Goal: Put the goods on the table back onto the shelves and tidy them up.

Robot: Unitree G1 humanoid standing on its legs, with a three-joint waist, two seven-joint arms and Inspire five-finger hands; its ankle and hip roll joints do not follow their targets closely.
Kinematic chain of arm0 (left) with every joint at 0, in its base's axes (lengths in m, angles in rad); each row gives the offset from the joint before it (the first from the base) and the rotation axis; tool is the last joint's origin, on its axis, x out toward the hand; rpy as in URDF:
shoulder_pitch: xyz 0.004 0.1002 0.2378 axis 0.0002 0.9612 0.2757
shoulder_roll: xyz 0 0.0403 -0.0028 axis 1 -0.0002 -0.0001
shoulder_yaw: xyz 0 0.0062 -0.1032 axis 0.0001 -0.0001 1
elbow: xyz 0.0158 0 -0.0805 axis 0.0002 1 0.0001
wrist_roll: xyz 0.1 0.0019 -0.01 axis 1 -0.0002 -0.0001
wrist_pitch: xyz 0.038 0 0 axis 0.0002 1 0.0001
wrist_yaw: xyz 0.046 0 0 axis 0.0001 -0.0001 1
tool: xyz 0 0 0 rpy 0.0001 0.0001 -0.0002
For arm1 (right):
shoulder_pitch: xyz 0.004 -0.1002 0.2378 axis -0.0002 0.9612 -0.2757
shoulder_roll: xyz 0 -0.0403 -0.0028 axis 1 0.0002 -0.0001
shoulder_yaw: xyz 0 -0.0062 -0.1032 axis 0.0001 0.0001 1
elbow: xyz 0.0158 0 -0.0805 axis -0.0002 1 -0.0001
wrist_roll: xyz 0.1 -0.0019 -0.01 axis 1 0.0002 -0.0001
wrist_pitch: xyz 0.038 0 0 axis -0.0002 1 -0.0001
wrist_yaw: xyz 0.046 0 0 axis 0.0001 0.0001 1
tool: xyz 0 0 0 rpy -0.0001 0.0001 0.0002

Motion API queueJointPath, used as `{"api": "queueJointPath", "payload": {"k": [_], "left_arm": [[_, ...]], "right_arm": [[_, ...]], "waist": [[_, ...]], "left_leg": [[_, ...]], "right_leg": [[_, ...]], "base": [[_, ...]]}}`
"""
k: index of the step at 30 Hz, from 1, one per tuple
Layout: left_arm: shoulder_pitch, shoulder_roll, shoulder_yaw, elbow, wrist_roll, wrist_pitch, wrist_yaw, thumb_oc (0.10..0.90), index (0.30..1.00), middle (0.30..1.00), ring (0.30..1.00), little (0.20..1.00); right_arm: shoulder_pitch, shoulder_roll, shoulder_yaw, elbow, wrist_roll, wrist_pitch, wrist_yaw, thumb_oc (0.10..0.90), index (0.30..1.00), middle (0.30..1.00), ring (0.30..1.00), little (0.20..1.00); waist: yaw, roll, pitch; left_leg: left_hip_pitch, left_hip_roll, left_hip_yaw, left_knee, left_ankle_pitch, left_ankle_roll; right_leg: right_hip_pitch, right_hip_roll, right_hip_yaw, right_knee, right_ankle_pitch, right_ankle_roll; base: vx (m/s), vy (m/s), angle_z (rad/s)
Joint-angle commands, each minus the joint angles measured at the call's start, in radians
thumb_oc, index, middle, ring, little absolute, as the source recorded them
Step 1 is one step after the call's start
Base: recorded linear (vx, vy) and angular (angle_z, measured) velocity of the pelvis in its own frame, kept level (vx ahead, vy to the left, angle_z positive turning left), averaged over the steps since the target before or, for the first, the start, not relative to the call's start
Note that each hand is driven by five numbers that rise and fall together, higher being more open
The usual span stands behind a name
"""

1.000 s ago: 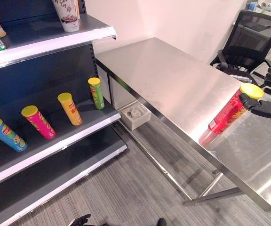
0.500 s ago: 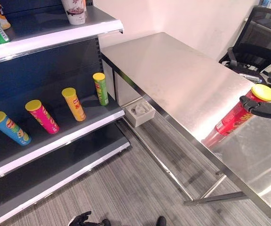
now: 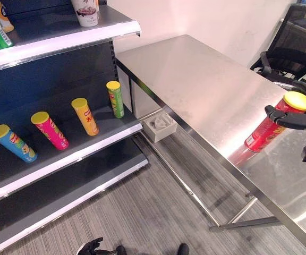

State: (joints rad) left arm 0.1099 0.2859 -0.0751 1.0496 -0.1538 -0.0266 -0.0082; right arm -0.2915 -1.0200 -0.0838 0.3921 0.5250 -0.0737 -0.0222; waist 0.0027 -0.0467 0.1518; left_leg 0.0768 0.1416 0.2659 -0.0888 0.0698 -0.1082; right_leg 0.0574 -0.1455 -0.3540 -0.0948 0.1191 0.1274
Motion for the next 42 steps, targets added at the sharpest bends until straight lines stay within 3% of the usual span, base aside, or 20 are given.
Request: {"api": "queueJointPath", "payload": {"k": [1, 10, 13, 19, 29, 30, 31, 34, 35, 36, 37, 38, 39, 40, 41, 42], "left_arm": [[-0.021, 0.036, -0.075, 0.036, 0.027, -0.015, -0.002, 0.8, 0.9, 0.9, 0.9, 0.9], [-0.021, 0.039, -0.069, 0.031, 0.025, -0.012, 0.0, 0.8, 0.9, 0.9, 0.9, 0.9], [-0.02, 0.042, -0.057, 0.023, 0.017, -0.012, 0.0, 0.8, 0.9, 0.9, 0.9, 0.9], [-0.025, 0.05, -0.025, -0.001, -0.012, -0.018, 0.008, 0.8, 0.9, 0.9, 0.9, 0.9], [-0.025, 0.05, -0.025, -0.001, -0.012, -0.018, 0.008, 0.8, 0.9, 0.9, 0.9, 0.9], [-0.022, 0.05, -0.018, -0.008, -0.018, -0.02, 0.008, 0.8, 0.9, 0.9, 0.9, 0.9], [-0.022, 0.045, 0.002, -0.009, -0.035, -0.023, 0.014, 0.8, 0.9, 0.9, 0.9, 0.9], [-0.022, 0.045, 0.003, -0.009, -0.035, -0.023, 0.014, 0.8, 0.9, 0.9, 0.9, 0.9], [-0.021, 0.041, 0.012, -0.014, -0.041, -0.026, 0.015, 0.8, 0.9, 0.9, 0.9, 0.9], [-0.014, 0.022, 0.021, -0.004, -0.051, -0.027, 0.015, 0.8, 0.9, 0.9, 0.9, 0.9], [-0.013, 0.022, 0.022, -0.004, -0.051, -0.028, 0.015, 0.8, 0.9, 0.9, 0.9, 0.9], [-0.001, 0.012, 0.035, 0.005, -0.05, -0.029, 0.008, 0.8, 0.9, 0.9, 0.9, 0.9], [0.003, 0.012, 0.037, 0.005, -0.05, -0.03, 0.007, 0.8, 0.9, 0.9, 0.9, 0.9], [0.004, 0.012, 0.037, 0.005, -0.05, -0.03, 0.007, 0.8, 0.9, 0.9, 0.9, 0.9], [0.006, 0.012, 0.044, 0.006, -0.044, -0.033, 0.01, 0.8, 0.9, 0.9, 0.9, 0.9], [0.008, 0.012, 0.046, 0.006, -0.043, -0.034, 0.01, 0.8, 0.9, 0.9, 0.9, 0.9]], "right_arm": [[-0.129, -0.133, 0.008, -0.01, 0.028, -0.041, 0.014, 0.4, 0.3, 0.3, 0.3, 0.3], [-0.102, -0.154, -0.014, -0.042, 0.008, -0.033, 0.014, 0.4, 0.3, 0.3, 0.3, 0.3], [-0.11, -0.128, -0.024, -0.083, 0.009, -0.047, 0.001, 0.4, 0.3, 0.3, 0.3, 0.3], [-0.173, -0.018, -0.037, -0.324, 0.047, -0.128, -0.014, 0.4, 0.3, 0.3, 0.3, 0.3], [-0.173, -0.018, -0.038, -0.325, 0.046, -0.128, -0.014, 0.4, 0.3, 0.3, 0.3, 0.3], [-0.199, 0.01, -0.026, -0.381, 0.061, -0.152, -0.009, 0.4, 0.3, 0.3, 0.3, 0.3], [-0.259, 0.068, 0.006, -0.512, 0.051, -0.181, -0.005, 0.4, 0.3, 0.3, 0.3, 0.3], [-0.26, 0.068, 0.007, -0.512, 0.051, -0.181, -0.005, 0.4, 0.3, 0.3, 0.3, 0.3], [-0.277, 0.078, 0.002, -0.561, 0.032, -0.199, -0.009, 0.4, 0.3, 0.3, 0.3, 0.3], [-0.274, 0.106, -0.001, -0.605, -0.003, -0.203, -0.011, 0.4, 0.3, 0.3, 0.3, 0.3], [-0.271, 0.108, -0.002, -0.608, -0.005, -0.201, -0.012, 0.4, 0.3, 0.3, 0.3, 0.3], [-0.258, 0.124, 0.009, -0.623, -0.031, -0.193, 0.006, 0.4, 0.3, 0.3, 0.3, 0.3], [-0.254, 0.128, 0.01, -0.629, -0.035, -0.19, 0.006, 0.4, 0.3, 0.3, 0.3, 0.3], [-0.253, 0.129, 0.009, -0.63, -0.036, -0.189, 0.005, 0.4, 0.3, 0.3, 0.3, 0.3], [-0.249, 0.14, 0.016, -0.645, -0.039, -0.19, 0.014, 0.4, 0.3, 0.3, 0.3, 0.3], [-0.247, 0.143, 0.018, -0.648, -0.041, -0.188, 0.014, 0.4, 0.3, 0.3, 0.3, 0.3]], "waist": [[0.034, -0.047, -0.037], [0.031, -0.048, -0.037], [0.037, -0.047, -0.039], [0.071, -0.031, -0.043], [0.07, -0.031, -0.043], [0.093, -0.025, -0.043], [0.143, -0.008, -0.03], [0.14, -0.008, -0.031], [0.187, 0.005, 0.001], [0.203, 0.018, 0.014], [0.198, 0.017, 0.011], [0.199, 0.02, 0.004], [0.197, 0.021, 0.004], [0.197, 0.022, 0.005], [0.19, 0.026, -0.004], [0.187, 0.027, -0.005]], "left_leg": [[-0.006, 0.02, -0.064, 0.001, -0.027, -0.019], [-0.004, 0.022, -0.064, 0.001, -0.025, -0.019], [-0.003, 0.022, -0.068, 0.001, -0.025, -0.018], [-0.012, 0.026, -0.105, 0.001, -0.012, -0.025], [-0.013, 0.026, -0.106, 0.001, -0.012, -0.025], [-0.014, 0.032, -0.123, 0.001, -0.005, -0.034], [-0.054, 0.049, -0.189, 0.004, 0.052, -0.062], [-0.056, 0.049, -0.192, 0.004, 0.052, -0.062], [-0.118, 0.047, -0.227, 0.019, 0.1, -0.089], [-0.168, 0.055, -0.203, 0.056, 0.113, -0.081], [-0.174, 0.054, -0.208, 0.061, 0.11, -0.08], [-0.131, 0.101, -0.183, 0.082, 0.072, -0.087], [-0.127, 0.103, -0.183, 0.088, 0.063, -0.088], [-0.126, 0.103, -0.183, 0.089, 0.062, -0.089], [-0.092, 0.151, -0.165, 0.103, 0.064, -0.095], [-0.09, 0.153, -0.165, 0.101, 0.063, -0.096]], "right_leg": [[0.042, -0.033, 0.029, 0.008, -0.068, 0.059], [0.043, -0.031, 0.03, 0.008, -0.068, 0.058], [0.045, -0.032, 0.029, 0.008, -0.069, 0.057], [0.07, -0.022, -0.001, 0.008, -0.094, 0.041], [0.07, -0.021, -0.002, 0.008, -0.094, 0.041], [0.081, -0.011, -0.013, 0.008, -0.108, 0.033], [0.096, 0.019, -0.061, 0.008, -0.141, 0.006], [0.096, 0.019, -0.063, 0.008, -0.141, 0.006], [0.096, 0.018, -0.114, 0.008, -0.151, -0.005], [0.089, -0.005, -0.206, 0.008, -0.132, -0.004], [0.088, -0.005, -0.21, 0.008, -0.132, -0.003], [0.076, -0.037, -0.23, 0.008, -0.122, 0.007], [0.081, -0.036, -0.229, 0.008, -0.123, 0.009], [0.083, -0.035, -0.23, 0.008, -0.123, 0.01], [0.069, -0.066, -0.246, 0.008, -0.1, 0.019], [0.071, -0.065, -0.246, 0.008, -0.1, 0.021]], "base": [[0.0, 0.0, 0.0], [0.0, 0.0, 0.0], [0.0, 0.0, 0.0], [-0.02, -0.05, 0.11], [0.0, -0.009, 0.11], [-0.13, -0.245, 0.01], [-0.13, -0.246, 0.13], [-0.1, -0.088, 0.78], [-0.41, -0.06, 0.74], [-0.41, -0.059, 0.69], [-0.32, 0.118, 2.09], [-0.08, 0.097, 2.67], [-0.08, 0.096, 2.22], [-0.07, 0.148, 0.59], [-0.07, 0.149, 0.31], [-0.19, 0.574, 0.37]]}}
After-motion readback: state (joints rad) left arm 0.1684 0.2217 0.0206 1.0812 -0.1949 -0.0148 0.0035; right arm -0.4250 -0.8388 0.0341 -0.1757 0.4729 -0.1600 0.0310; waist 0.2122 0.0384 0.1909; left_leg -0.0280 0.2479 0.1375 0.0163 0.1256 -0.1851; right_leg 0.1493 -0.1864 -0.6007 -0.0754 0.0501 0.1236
